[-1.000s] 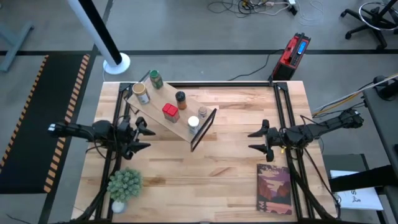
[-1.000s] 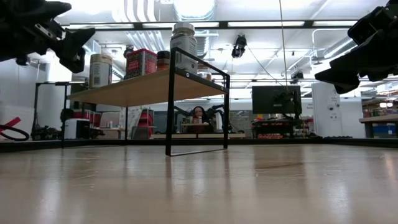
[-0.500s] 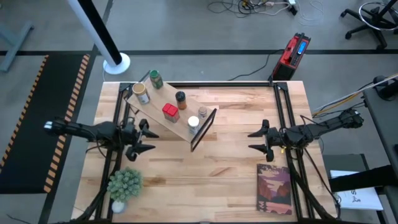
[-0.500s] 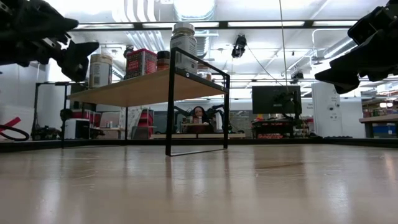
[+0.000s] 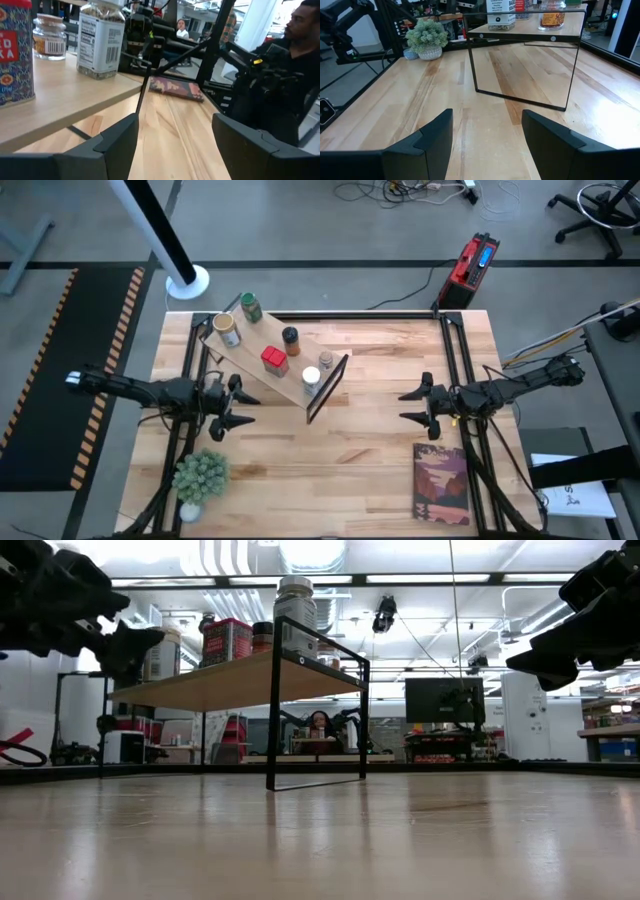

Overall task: Shelf spices
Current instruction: Return to Home Position

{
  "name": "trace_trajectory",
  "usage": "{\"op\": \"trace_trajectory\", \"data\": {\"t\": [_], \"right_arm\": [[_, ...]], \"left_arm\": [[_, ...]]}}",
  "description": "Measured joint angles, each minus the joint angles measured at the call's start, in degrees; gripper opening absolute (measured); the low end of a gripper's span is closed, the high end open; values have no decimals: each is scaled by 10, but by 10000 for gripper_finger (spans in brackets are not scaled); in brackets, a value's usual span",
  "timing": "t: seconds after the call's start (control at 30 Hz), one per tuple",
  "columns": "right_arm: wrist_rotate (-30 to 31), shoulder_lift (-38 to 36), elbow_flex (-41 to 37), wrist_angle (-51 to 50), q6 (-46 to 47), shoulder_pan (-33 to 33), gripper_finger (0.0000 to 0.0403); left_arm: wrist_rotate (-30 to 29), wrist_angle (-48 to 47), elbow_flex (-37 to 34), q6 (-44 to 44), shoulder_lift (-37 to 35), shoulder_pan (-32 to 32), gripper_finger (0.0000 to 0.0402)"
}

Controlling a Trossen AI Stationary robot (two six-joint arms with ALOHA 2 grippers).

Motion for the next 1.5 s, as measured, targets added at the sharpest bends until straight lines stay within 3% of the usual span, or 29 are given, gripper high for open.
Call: {"op": "trace_trajectory", "data": {"t": [0.9,1.5], "right_arm": [[0,0,0,0,0,0,213],[0,0,0,0,0,0,213]], "left_arm": [[0,0,0,0,65,0,225],[0,0,0,0,90,0,245]]}}
